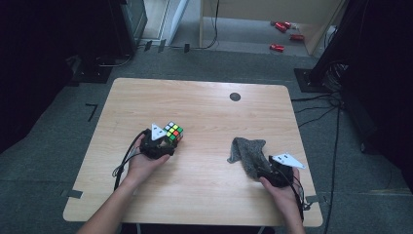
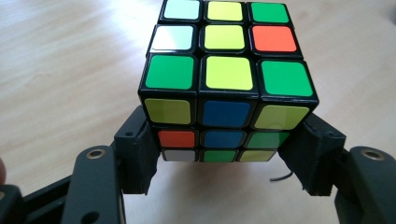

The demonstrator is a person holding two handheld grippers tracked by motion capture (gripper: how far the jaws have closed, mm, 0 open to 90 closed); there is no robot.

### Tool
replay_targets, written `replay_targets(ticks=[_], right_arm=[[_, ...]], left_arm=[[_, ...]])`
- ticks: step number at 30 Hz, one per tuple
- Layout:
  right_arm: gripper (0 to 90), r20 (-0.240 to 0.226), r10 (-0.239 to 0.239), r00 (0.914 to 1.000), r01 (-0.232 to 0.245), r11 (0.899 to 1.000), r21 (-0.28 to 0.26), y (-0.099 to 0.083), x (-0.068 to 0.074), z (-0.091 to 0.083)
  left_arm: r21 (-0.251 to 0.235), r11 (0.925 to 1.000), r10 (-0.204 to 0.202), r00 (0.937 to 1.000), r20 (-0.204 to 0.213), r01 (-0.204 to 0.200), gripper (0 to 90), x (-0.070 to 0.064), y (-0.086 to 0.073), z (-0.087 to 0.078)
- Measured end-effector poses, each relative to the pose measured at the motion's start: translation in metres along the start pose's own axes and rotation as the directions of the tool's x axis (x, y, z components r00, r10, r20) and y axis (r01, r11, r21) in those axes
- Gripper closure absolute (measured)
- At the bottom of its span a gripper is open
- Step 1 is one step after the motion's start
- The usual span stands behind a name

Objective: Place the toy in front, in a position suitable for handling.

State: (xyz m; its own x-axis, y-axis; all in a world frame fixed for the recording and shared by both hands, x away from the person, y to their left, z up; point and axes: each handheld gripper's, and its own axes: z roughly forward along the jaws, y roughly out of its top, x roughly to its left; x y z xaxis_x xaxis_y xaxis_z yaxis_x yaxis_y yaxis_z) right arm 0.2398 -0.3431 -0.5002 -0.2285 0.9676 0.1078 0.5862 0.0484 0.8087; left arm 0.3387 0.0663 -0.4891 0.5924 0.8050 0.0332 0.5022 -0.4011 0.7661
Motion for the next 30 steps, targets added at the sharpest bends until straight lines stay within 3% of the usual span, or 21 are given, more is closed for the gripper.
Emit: replay_targets(ticks=[6,14,20,30], right_arm=[[35.8,-0.005,0.003,1.0000,-0.003,1.000,0.000,0.001,0.002,0.000],[35.9,-0.005,0.005,1.0000,-0.005,1.000,-0.003,0.001,0.002,-0.001],[36.0,-0.003,0.007,1.0000,-0.007,1.000,-0.001,0.001,0.000,-0.001],[36.6,-0.010,-0.001,0.9999,0.002,1.000,0.008,0.000,0.001,0.002]], left_arm=[[0.020,0.9993,0.031,0.9976,0.063,-0.032,35.0,-0.018,-0.020,-0.023],[0.021,0.9963,0.080,0.9857,0.149,-0.084,35.0,-0.040,-0.039,-0.029],[0.025,0.9934,0.106,0.9782,0.179,-0.112,35.0,-0.048,-0.043,-0.024],[0.023,0.9927,0.113,0.9789,0.170,-0.119,35.0,-0.044,-0.046,-0.023]])
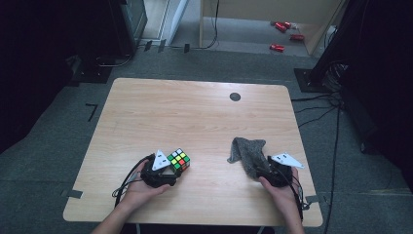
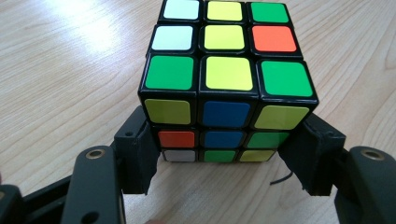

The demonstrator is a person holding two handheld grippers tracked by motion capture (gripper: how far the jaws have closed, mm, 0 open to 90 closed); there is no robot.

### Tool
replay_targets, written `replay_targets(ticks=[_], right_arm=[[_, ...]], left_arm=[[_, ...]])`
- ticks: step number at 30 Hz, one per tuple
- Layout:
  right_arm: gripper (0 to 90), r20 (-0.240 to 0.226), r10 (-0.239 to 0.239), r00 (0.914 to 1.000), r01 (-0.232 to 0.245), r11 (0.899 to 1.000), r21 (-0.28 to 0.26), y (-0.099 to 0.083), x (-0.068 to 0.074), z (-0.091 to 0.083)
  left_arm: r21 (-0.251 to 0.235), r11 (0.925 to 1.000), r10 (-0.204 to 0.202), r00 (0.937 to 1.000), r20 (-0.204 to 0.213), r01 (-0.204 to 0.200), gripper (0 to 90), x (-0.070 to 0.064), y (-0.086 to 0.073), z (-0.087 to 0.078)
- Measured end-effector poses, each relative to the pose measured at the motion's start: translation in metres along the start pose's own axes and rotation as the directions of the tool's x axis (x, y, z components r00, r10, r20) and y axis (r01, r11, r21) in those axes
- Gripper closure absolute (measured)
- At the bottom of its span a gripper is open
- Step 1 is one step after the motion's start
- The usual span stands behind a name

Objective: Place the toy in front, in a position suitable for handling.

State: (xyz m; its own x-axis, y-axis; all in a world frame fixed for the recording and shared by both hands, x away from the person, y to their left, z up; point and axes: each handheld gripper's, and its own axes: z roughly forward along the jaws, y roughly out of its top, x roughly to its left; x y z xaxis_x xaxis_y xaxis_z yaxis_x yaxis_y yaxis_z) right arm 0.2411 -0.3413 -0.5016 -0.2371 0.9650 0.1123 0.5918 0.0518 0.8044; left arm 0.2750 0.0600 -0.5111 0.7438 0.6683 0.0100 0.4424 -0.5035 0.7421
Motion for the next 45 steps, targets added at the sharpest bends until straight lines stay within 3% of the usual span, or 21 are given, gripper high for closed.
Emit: replay_targets(ticks=[8,11,17,25,27,29,35,41,45], right_arm=[[34.6,0.016,-0.033,0.9993,0.033,0.999,-0.025,-0.001,0.001,0.001],[32.5,0.021,-0.032,0.9993,0.032,0.999,-0.039,-0.001,0.000,0.001],[31.3,0.016,0.001,0.9999,0.000,0.998,-0.061,0.001,-0.005,-0.001],[30.4,0.018,-0.010,0.9998,0.011,0.997,-0.081,0.006,-0.002,0.000],[30.3,0.016,-0.015,0.9998,0.016,0.997,-0.081,0.007,0.001,0.000],[30.3,0.016,-0.028,0.9995,0.029,0.996,-0.081,0.008,0.002,0.001],[30.5,0.016,-0.041,0.9990,0.043,0.994,-0.097,0.013,0.008,-0.002],[30.7,0.024,-0.056,0.9982,0.058,0.994,-0.097,0.016,0.013,0.001],[32.1,0.018,-0.046,0.9988,0.047,0.996,-0.071,0.015,0.014,0.007]], left_arm=[[0.000,0.9999,-0.011,0.9998,0.018,0.011,33.9,0.001,-0.002,0.000],[0.007,0.9998,-0.019,0.9998,0.004,0.019,21.1,0.000,-0.002,0.001],[0.021,0.9990,-0.041,0.9992,0.004,0.040,11.2,0.002,0.001,0.005],[0.056,0.9979,-0.031,0.9994,-0.018,0.032,17.8,0.001,0.004,0.013],[0.044,0.9987,-0.028,0.9994,-0.019,0.028,24.6,0.001,0.004,0.014],[0.022,0.9998,0.000,0.9990,-0.045,0.001,34.2,-0.002,0.004,0.013],[0.005,0.9999,0.010,0.9990,-0.042,-0.010,34.7,-0.003,0.009,0.007],[-0.060,0.9975,0.036,0.9991,-0.021,-0.037,34.7,-0.010,0.033,-0.006],[-0.069,0.9962,0.053,0.9984,-0.018,-0.054,34.7,-0.018,0.046,-0.004]])
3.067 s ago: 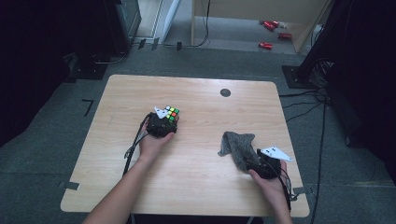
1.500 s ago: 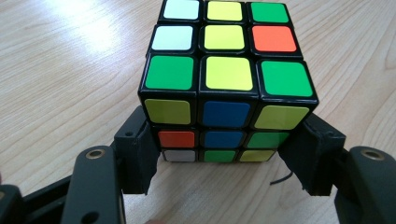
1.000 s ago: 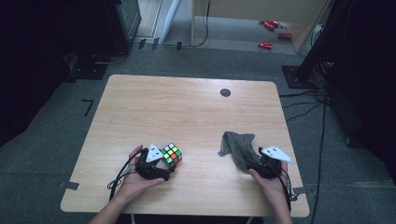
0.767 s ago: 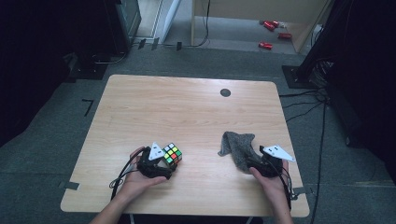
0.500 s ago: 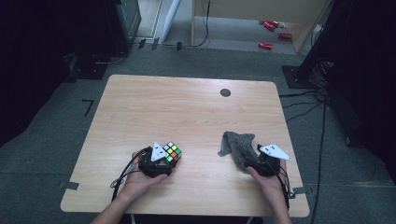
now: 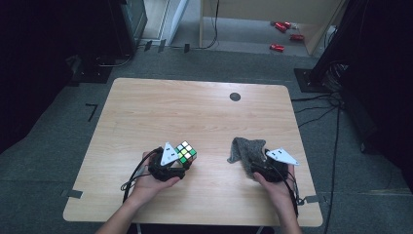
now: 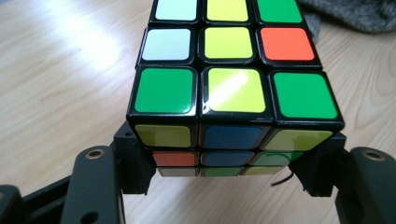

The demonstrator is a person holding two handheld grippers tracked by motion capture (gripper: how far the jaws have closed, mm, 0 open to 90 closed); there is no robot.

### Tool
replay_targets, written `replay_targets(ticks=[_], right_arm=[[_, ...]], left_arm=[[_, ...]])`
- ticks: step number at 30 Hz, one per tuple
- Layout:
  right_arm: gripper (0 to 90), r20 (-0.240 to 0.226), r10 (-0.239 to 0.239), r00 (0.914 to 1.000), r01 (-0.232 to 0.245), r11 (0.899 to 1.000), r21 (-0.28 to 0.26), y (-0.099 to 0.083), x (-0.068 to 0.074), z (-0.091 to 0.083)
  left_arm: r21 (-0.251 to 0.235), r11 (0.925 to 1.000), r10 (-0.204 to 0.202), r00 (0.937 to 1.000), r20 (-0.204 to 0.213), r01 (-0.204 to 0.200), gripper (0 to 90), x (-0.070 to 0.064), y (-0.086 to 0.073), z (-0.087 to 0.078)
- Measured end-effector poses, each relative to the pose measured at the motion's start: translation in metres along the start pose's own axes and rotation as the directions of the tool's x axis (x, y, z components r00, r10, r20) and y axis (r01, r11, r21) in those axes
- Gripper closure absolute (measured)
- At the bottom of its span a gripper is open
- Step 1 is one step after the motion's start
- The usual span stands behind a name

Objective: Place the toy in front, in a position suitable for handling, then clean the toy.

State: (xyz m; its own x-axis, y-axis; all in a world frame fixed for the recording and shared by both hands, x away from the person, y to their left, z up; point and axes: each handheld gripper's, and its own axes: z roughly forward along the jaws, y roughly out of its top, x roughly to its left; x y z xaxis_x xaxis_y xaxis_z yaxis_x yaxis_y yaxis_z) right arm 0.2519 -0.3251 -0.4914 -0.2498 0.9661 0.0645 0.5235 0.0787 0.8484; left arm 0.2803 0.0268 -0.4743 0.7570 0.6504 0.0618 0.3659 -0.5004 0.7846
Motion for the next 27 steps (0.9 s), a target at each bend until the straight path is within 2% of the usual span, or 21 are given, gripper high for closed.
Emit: replay_targets(ticks=[3,7,10,14,16,18,20,23,27], right_arm=[[33.7,0.007,-0.002,1.0000,0.002,0.999,0.046,0.002,0.000,0.007],[35.5,0.016,-0.041,0.9990,0.039,0.995,0.093,0.004,-0.001,0.014],[36.4,0.022,-0.029,0.9993,0.026,0.993,0.119,0.004,-0.004,0.016],[44.5,0.030,-0.014,0.9995,0.010,0.991,0.130,-0.004,-0.005,0.016],[53.3,0.035,-0.044,0.9984,0.038,0.988,0.148,-0.007,-0.003,0.016],[65.7,0.039,-0.048,0.9981,0.042,0.990,0.136,-0.007,-0.003,0.015],[72.5,0.015,-0.024,0.9996,0.022,0.993,0.120,-0.005,-0.004,0.012],[74.3,-0.009,-0.009,0.9999,0.010,0.996,0.084,0.000,-0.002,0.006],[73.6,-0.062,-0.027,0.9977,0.029,0.999,0.024,0.013,0.009,-0.007]], left_arm=[[0.007,1.0000,0.006,0.9998,0.020,-0.006,34.7,-0.004,0.008,0.002],[0.006,0.9997,0.025,0.9993,0.026,-0.025,34.8,-0.005,0.016,0.003],[-0.007,0.9998,0.018,0.9994,0.028,-0.018,34.7,-0.004,0.019,0.003],[-0.009,1.0000,0.002,0.9995,0.032,-0.002,34.8,-0.001,0.016,0.003],[0.004,1.0000,0.000,0.9993,0.038,0.000,34.8,-0.002,0.015,0.005],[0.008,0.9999,0.010,0.9989,0.046,-0.011,34.7,-0.003,0.013,0.006],[0.008,1.0000,0.004,0.9987,0.050,-0.005,34.7,-0.003,0.010,0.006],[0.014,0.9999,-0.009,0.9985,0.054,0.008,34.7,-0.001,0.008,0.007],[0.025,0.9997,-0.003,0.9982,0.060,0.002,34.8,-0.004,0.006,0.011]])
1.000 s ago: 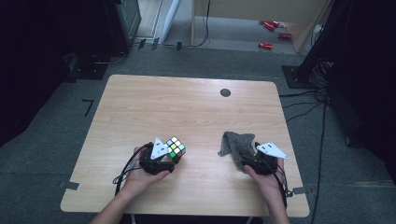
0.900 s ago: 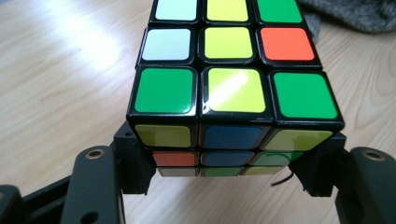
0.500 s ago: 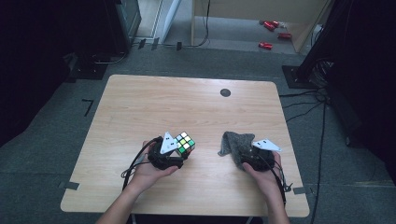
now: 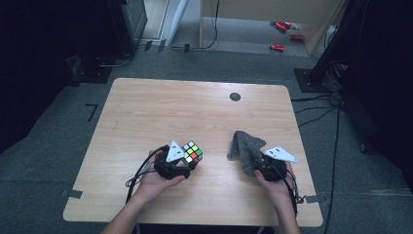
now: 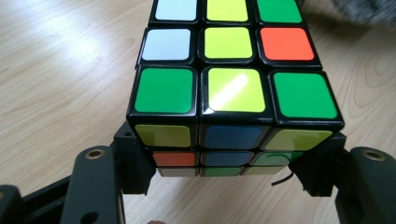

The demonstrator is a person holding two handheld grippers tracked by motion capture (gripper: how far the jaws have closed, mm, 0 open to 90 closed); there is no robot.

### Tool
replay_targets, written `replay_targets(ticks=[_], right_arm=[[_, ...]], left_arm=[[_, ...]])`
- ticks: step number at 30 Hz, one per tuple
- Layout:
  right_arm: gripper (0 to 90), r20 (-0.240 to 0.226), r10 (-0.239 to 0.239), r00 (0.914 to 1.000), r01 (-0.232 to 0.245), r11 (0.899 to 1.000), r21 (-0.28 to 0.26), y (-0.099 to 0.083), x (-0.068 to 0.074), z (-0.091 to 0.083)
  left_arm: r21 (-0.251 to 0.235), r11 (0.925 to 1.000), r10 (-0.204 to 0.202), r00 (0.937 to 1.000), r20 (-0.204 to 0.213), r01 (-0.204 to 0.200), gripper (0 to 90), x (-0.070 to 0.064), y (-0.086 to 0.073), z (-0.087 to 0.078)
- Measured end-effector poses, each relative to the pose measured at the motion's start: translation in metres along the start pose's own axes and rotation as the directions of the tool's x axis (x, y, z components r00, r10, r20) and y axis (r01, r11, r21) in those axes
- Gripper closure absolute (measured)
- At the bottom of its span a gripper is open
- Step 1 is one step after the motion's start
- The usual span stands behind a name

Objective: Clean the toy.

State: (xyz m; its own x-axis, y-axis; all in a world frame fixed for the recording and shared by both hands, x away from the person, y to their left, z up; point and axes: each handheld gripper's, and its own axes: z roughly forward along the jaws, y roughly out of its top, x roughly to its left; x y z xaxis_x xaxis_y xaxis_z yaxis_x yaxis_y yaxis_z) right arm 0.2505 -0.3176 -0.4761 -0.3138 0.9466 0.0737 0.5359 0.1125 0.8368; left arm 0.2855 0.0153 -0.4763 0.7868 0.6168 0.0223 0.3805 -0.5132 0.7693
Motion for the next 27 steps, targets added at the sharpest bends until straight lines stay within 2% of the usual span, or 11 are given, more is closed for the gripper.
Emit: replay_targets(ticks=[5,6,8,11,16,19,21,24,27], right_arm=[[73.1,-0.070,-0.024,0.9972,0.019,0.997,-0.070,0.016,0.021,-0.014],[73.0,-0.087,-0.019,0.9960,0.012,0.997,-0.080,0.018,0.025,-0.017],[72.8,-0.137,0.017,0.9904,-0.030,0.995,-0.094,0.023,0.031,-0.021],[72.8,-0.190,0.035,0.9811,-0.057,0.992,-0.111,0.028,0.043,-0.026],[71.5,-0.236,-0.020,0.9716,-0.011,0.992,-0.128,0.031,0.069,-0.027],[70.5,-0.235,-0.066,0.9696,0.037,0.991,-0.127,0.031,0.086,-0.024],[70.6,-0.213,-0.097,0.9723,0.072,0.990,-0.120,0.029,0.097,-0.020],[71.0,-0.214,-0.103,0.9715,0.082,0.991,-0.104,0.025,0.110,-0.014],[71.1,-0.191,-0.153,0.9697,0.134,0.985,-0.106,0.021,0.126,-0.012]], left_arm=[[0.019,0.9995,0.026,0.9996,0.008,-0.026,34.8,-0.008,0.001,0.005],[0.025,0.9992,0.032,0.9995,0.010,-0.032,34.8,-0.011,0.001,0.006],[0.032,0.9988,0.038,0.9991,0.022,-0.038,34.8,-0.015,0.001,0.009],[0.049,0.9973,0.054,0.9981,0.031,-0.055,34.8,-0.021,0.002,0.014],[0.064,0.9940,0.085,0.9947,0.059,-0.088,34.8,-0.032,0.003,0.018],[0.068,0.9911,0.108,0.9900,0.091,-0.114,34.8,-0.037,0.005,0.018],[0.071,0.9896,0.116,0.9866,0.114,-0.125,34.8,-0.039,0.007,0.017],[0.073,0.9899,0.112,0.9865,0.120,-0.121,34.8,-0.041,0.011,0.016],[0.087,0.9871,0.126,0.9872,0.098,-0.135,34.8,-0.043,0.012,0.015]])
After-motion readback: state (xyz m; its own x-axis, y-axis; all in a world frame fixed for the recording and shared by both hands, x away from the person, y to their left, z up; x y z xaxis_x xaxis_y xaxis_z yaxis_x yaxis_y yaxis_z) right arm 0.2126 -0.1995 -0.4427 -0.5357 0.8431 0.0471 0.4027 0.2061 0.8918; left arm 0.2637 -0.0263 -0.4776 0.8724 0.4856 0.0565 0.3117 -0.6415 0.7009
